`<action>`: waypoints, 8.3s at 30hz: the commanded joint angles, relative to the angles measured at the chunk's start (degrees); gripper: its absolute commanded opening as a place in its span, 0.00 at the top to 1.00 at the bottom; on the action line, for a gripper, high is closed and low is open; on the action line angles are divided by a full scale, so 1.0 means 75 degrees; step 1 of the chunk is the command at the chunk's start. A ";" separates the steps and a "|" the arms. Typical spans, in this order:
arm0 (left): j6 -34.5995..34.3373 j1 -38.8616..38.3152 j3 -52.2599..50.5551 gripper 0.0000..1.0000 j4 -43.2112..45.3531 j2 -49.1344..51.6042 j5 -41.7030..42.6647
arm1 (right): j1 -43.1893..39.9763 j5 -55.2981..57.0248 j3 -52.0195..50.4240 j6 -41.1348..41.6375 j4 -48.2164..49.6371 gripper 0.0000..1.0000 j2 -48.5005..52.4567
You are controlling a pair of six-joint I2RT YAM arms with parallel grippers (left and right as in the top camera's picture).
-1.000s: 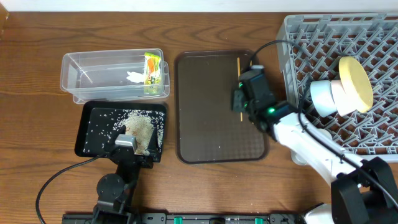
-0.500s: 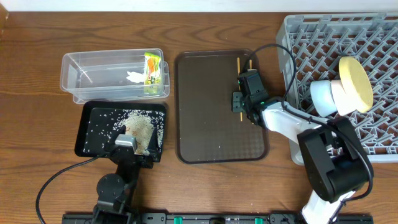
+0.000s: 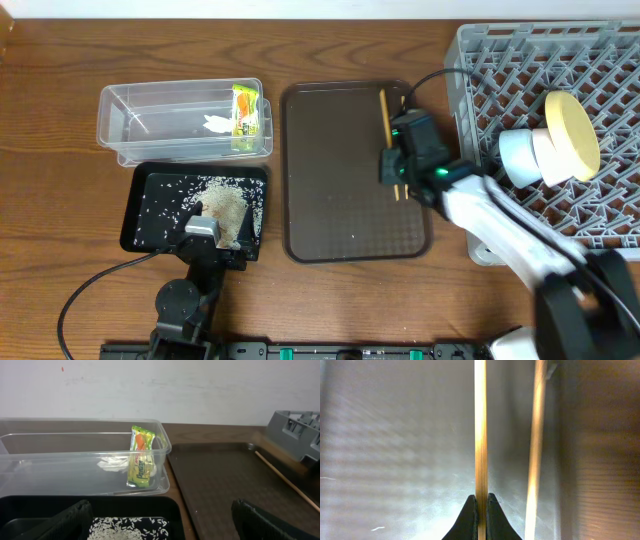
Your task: Sort waste into correct bins and load items into the dishwasher rack
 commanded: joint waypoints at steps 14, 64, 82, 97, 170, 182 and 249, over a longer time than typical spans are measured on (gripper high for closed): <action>-0.0032 0.0047 -0.0137 0.09 -0.0286 -0.0012 -0.0093 | -0.2798 0.0766 0.0058 -0.3258 -0.0988 0.99 -0.1877; -0.0032 0.0047 -0.0137 0.09 -0.0286 -0.0012 -0.0090 | 0.0227 0.0886 0.0038 -0.1364 0.0775 0.56 0.1512; -0.0032 0.0047 -0.0137 0.09 -0.0286 -0.0012 -0.0093 | -0.0493 0.1122 0.0038 -0.1428 0.0466 0.66 0.1620; -0.0032 0.0047 -0.0137 0.09 -0.0286 -0.0012 -0.0093 | -0.0391 0.0431 0.0169 -0.1434 0.0373 0.99 0.1693; -0.0032 0.0047 -0.0137 0.09 -0.0286 -0.0012 -0.0093 | -0.2602 -0.2384 -0.2821 -0.4517 -0.2022 0.01 -1.0316; -0.0032 0.0047 -0.0137 0.09 -0.0286 -0.0012 -0.0093 | -0.2652 -0.2404 -0.6094 -0.4520 0.0565 0.01 -1.2257; -0.0032 0.0047 -0.0137 0.09 -0.0286 -0.0012 -0.0093 | -0.2649 -0.2407 -0.7440 -0.4520 0.1953 0.01 -1.2240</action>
